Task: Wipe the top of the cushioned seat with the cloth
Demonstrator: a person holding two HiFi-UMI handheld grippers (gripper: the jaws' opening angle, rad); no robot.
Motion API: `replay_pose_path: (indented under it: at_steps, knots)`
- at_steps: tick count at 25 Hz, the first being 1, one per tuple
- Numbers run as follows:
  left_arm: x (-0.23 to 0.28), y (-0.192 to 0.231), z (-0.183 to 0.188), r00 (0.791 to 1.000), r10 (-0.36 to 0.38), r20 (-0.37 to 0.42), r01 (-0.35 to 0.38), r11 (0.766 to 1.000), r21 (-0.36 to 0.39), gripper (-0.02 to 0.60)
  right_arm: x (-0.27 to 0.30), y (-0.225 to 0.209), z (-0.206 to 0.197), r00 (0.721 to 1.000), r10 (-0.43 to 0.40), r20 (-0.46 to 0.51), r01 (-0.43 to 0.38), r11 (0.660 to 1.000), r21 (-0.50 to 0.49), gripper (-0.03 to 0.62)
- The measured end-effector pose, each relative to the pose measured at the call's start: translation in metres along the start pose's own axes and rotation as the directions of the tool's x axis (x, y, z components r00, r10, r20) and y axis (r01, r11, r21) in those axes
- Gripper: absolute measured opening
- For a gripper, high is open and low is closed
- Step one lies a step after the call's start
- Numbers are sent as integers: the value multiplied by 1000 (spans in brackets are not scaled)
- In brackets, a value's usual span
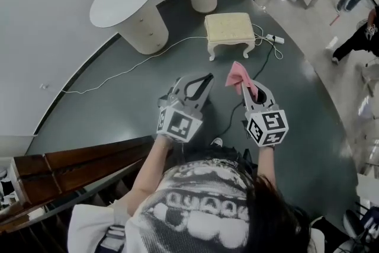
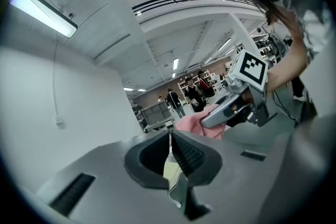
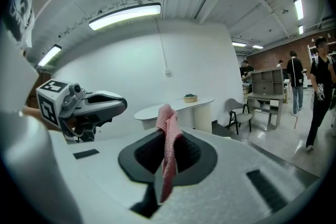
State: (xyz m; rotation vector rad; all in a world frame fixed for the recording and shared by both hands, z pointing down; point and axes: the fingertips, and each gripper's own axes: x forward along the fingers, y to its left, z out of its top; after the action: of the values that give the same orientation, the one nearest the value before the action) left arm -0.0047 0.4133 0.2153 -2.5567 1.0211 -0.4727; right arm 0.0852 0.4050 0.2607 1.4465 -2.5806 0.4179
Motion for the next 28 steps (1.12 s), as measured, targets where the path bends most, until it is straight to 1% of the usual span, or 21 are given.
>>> replay_pose_path:
  at_steps: [4, 9, 13, 16, 20, 24, 28]
  knots:
    - [40, 40, -22, 1000, -5, 10, 5, 1000, -7, 12, 44, -21, 3, 1000, -16, -22, 16, 1000, -6, 9]
    - [91, 103, -46, 999, -26, 37, 25, 1000, 13, 12, 118, -53, 15, 998, -43, -41, 44, 999, 18, 9]
    - [117, 155, -61, 997, -58, 53, 57, 998, 18, 12, 176, -65, 32, 996, -62, -65, 63, 998, 15, 11]
    - [137, 184, -73, 994, -89, 55, 88, 996, 30, 12, 214, -74, 46, 995, -75, -72, 76, 997, 16, 9]
    - [167, 210, -89, 989, -137, 63, 133, 989, 56, 12, 255, -93, 56, 991, -110, -77, 112, 993, 21, 11]
    - [189, 230, -102, 981, -185, 61, 178, 978, 105, 12, 281, -107, 60, 985, -144, -96, 147, 989, 25, 11]
    - [206, 243, -106, 977, -205, 64, 198, 975, 105, 12, 292, -123, 60, 977, -172, -125, 176, 984, 23, 11]
